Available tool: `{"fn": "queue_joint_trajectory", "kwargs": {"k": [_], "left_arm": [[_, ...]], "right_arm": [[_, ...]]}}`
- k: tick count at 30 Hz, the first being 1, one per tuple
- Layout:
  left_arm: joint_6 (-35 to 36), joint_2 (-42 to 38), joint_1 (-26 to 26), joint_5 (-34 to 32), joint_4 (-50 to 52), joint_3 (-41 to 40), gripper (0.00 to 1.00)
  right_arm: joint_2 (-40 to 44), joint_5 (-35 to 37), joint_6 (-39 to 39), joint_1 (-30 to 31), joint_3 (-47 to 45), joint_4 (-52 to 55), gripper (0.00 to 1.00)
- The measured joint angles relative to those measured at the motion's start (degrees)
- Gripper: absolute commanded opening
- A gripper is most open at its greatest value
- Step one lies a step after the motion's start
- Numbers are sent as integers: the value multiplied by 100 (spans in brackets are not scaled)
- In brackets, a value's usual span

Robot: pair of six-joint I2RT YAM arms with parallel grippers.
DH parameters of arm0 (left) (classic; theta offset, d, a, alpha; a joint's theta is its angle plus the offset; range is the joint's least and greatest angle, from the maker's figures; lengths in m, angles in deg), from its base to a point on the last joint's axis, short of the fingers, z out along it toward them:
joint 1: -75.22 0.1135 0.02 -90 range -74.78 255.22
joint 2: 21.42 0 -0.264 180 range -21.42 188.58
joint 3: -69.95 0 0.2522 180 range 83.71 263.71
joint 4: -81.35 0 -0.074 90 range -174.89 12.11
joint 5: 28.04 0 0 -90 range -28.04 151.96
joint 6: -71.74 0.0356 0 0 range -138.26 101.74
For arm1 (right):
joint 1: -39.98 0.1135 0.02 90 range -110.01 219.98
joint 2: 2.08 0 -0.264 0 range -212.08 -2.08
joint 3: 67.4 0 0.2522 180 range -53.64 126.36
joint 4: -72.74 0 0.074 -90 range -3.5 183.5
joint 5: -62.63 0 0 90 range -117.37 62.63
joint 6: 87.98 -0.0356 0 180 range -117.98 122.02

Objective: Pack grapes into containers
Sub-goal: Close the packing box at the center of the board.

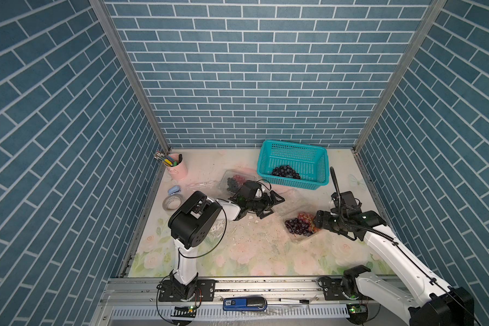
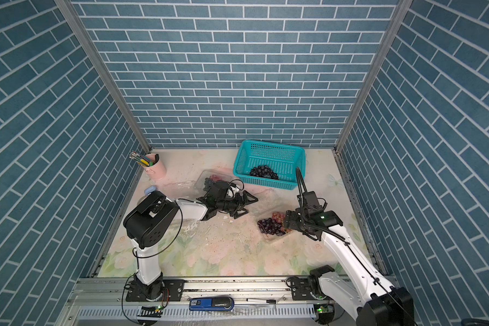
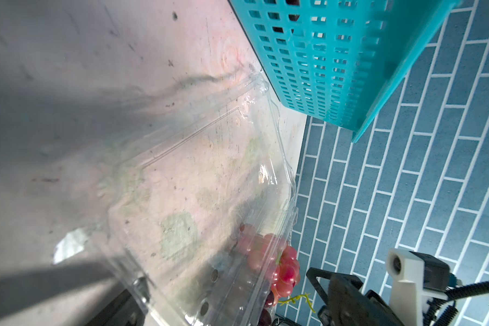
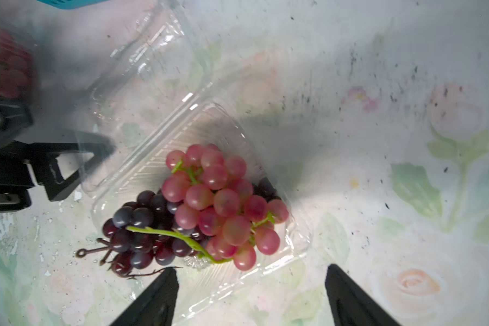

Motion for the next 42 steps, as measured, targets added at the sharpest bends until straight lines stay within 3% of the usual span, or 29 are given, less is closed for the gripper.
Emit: {"fn": "queue_joint_trajectory", "kwargs": {"k": [6,17,31,42], "left_arm": [[-111,57,-66,28,-352,83,100],[-496,57,-96,37,-1368,-175,100],[-278,-962,-13,-15,-1163,-542,100],[-190,-979,-2,-42,-1016,-678,99]], "right_arm": [[-223,-208,-127,-105,-214,-238,84],[-1392,-564,-129,-129,20,-1040,89],[-1989,-992,70,-15,660,-1631,92],[-1853,-964,170,20,721,-1558,94]]}}
